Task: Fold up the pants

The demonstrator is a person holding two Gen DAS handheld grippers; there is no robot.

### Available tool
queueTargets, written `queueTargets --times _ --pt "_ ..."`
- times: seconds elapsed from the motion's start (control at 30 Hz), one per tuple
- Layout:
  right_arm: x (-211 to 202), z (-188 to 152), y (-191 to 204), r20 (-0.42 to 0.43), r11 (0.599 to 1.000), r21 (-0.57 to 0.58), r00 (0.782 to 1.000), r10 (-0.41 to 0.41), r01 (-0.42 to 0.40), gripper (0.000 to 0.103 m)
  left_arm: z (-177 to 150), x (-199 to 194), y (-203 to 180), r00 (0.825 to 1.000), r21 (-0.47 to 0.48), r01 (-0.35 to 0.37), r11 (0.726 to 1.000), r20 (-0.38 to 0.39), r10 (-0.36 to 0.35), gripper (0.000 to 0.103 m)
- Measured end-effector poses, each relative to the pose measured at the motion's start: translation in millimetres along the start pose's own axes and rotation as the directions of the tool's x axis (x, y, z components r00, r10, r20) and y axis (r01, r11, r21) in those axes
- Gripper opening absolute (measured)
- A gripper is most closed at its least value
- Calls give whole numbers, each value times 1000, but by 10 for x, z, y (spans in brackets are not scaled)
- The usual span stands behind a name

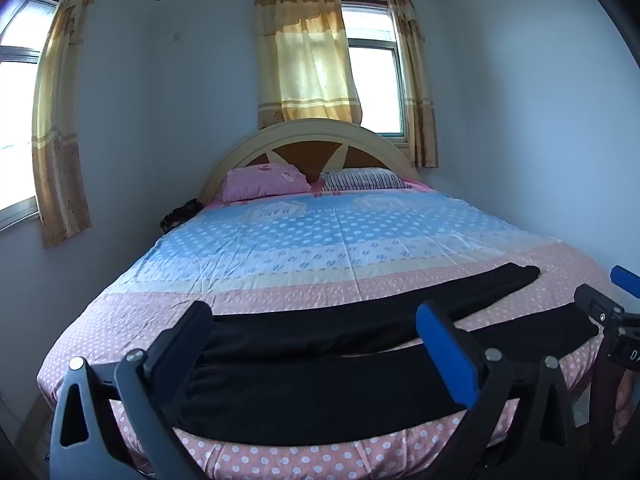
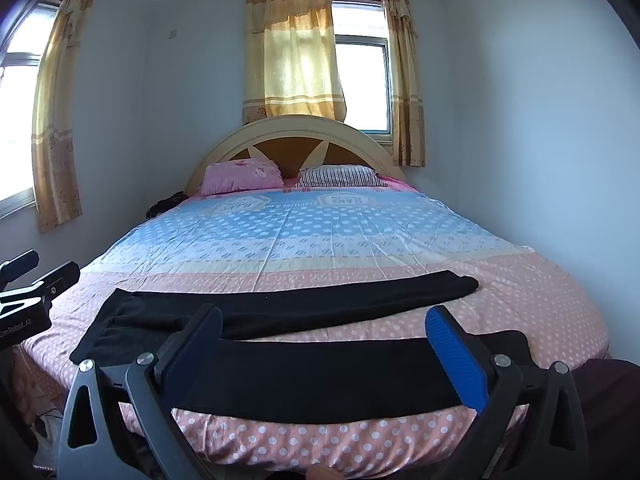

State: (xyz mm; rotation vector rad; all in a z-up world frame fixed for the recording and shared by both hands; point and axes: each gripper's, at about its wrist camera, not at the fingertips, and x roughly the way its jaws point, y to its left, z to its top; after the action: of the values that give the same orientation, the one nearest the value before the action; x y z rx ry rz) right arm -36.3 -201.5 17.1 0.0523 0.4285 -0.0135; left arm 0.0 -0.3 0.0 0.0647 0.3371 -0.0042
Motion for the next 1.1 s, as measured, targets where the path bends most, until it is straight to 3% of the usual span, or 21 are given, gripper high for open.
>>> queueTargets --times 0.13,0.2,1.1 --pt "1 -6 13 2 1000 -6 1000 2 -2 102 -8 1 -101 1000 42 -27 999 -3 27 103" --pt "7 -6 9 0 1000 -7 1000 3 -3 102 -30 38 16 1000 -20 -7 1000 -20 6 103" --pt "75 -59 16 -9 1000 -14 1000 -6 6 102 -91 147 72 998 -16 -29 999 -55 28 103"
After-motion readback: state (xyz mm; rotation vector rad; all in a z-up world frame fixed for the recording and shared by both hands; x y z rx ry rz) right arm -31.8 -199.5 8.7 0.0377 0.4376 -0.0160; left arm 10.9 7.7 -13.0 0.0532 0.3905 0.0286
